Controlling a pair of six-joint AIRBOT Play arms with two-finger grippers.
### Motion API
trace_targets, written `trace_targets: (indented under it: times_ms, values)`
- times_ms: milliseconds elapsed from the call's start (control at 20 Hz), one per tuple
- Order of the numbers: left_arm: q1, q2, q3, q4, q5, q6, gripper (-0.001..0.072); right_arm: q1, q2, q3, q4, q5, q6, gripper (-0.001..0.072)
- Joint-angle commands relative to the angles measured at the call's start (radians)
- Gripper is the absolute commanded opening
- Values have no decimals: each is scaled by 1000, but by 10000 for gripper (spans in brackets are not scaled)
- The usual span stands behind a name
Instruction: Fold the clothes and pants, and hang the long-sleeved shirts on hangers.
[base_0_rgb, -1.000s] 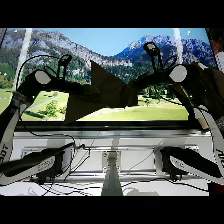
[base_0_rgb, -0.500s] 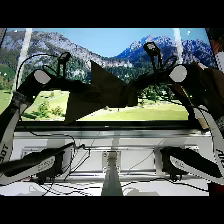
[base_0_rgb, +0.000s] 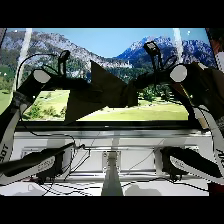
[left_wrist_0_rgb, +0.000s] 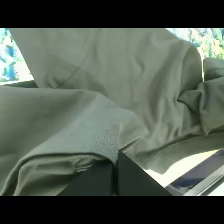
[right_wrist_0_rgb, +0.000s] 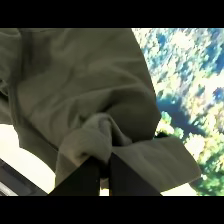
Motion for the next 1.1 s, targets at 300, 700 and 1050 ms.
trace_targets:
  times_ms: [300,700,1050]
  values:
    - [277,262,163,63,-68,98,15,1,142,425,-171,0,6,26]
    - [593,793,237,66,242,99,15,1,387,696,-198,-1,5,26]
    - [701,1007,237,79,602,98,14,1,575,699,-136,12,5,25]
